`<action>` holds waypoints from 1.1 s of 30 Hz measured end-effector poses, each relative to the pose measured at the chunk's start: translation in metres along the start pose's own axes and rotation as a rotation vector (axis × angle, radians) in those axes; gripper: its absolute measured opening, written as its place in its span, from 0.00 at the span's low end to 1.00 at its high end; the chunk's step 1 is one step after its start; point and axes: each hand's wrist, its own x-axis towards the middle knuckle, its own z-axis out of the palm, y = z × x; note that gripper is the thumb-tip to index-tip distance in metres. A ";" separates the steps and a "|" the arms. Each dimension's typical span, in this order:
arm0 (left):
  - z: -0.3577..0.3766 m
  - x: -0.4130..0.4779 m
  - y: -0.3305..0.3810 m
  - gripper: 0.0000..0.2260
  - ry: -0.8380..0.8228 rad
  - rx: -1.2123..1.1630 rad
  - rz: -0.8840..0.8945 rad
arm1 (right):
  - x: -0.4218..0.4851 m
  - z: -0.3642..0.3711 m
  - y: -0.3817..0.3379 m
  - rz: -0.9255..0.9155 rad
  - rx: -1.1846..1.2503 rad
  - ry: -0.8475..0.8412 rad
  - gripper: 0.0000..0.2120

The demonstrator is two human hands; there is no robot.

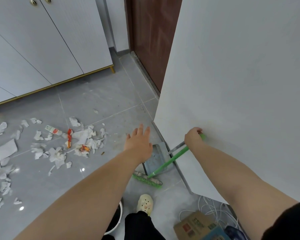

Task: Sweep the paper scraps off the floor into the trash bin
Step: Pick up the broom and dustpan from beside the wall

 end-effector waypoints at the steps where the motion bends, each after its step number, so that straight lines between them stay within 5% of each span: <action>1: 0.000 0.000 0.000 0.28 -0.004 0.001 0.001 | -0.004 -0.008 0.000 -0.007 0.065 -0.049 0.15; 8: -0.010 0.002 -0.001 0.28 0.008 -0.008 -0.008 | -0.028 -0.060 0.024 -0.145 0.637 -0.206 0.16; 16: -0.034 -0.025 -0.038 0.28 0.031 -0.066 -0.088 | -0.062 -0.113 0.049 -0.083 0.682 -0.055 0.08; 21: -0.039 -0.041 -0.068 0.19 0.015 -0.177 -0.168 | -0.094 -0.128 0.061 -0.051 0.639 0.000 0.04; 30: -0.049 -0.076 -0.108 0.15 0.107 -0.807 -0.377 | -0.127 -0.200 0.069 -0.174 1.175 -0.042 0.11; 33: -0.051 -0.077 -0.122 0.08 0.145 -1.094 -0.428 | -0.135 -0.228 0.057 -0.170 1.422 -0.079 0.04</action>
